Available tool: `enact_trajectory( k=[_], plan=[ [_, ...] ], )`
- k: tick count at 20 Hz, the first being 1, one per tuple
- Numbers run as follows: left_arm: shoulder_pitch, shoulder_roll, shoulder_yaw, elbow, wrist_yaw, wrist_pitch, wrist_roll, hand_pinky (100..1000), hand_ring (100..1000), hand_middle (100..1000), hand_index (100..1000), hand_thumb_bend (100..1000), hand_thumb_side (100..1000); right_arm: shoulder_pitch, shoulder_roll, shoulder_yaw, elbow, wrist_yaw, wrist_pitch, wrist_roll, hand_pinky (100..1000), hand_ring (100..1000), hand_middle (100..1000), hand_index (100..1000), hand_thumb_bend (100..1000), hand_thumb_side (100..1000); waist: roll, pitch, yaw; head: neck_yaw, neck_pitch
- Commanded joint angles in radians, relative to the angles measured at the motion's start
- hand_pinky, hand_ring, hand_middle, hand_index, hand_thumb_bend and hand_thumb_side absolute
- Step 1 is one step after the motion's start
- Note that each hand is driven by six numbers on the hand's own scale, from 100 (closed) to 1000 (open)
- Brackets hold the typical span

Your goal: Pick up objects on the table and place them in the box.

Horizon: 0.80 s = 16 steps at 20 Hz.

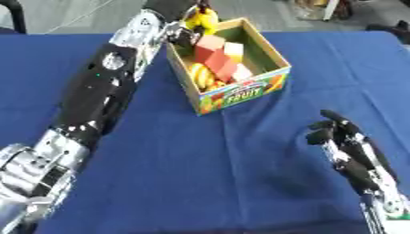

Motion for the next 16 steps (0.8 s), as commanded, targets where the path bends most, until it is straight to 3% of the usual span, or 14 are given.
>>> enact_trajectory(
  k=[1,5,8,12,16],
  plan=[
    [-0.016,-0.028,-0.013,0.013,-0.005,-0.033,-0.002,638,468,432,648,200,148,-0.012,-0.001,0.003,-0.012,-0.002,-0.002,0.006,650,634,654,897,100,402,-0.016,-0.01,-0.006,0.007,-0.005],
    [-0.001,-0.049,-0.014,0.042,-0.024,-0.036,-0.002,667,522,509,765,243,165,-0.013,0.0,0.003,-0.012,-0.003,-0.002,0.006,650,634,654,897,100,402,-0.017,-0.008,-0.012,0.01,-0.006],
    [0.003,-0.052,-0.013,0.046,-0.04,-0.031,-0.006,702,577,600,898,358,177,-0.013,0.001,0.005,-0.012,-0.003,-0.002,0.007,650,634,654,897,100,402,-0.017,-0.007,-0.013,0.009,-0.007],
    [-0.001,-0.036,0.002,0.019,-0.017,-0.019,-0.005,739,642,712,952,359,210,-0.014,0.0,0.003,-0.012,-0.002,-0.002,0.006,650,634,653,897,100,403,-0.015,-0.008,-0.008,0.007,-0.008],
    [-0.01,-0.003,0.013,-0.039,0.05,0.0,-0.003,742,659,759,967,349,258,-0.014,-0.003,0.002,-0.011,-0.001,-0.001,0.005,650,634,653,897,100,403,-0.012,-0.01,0.001,0.004,-0.009]
  ],
)
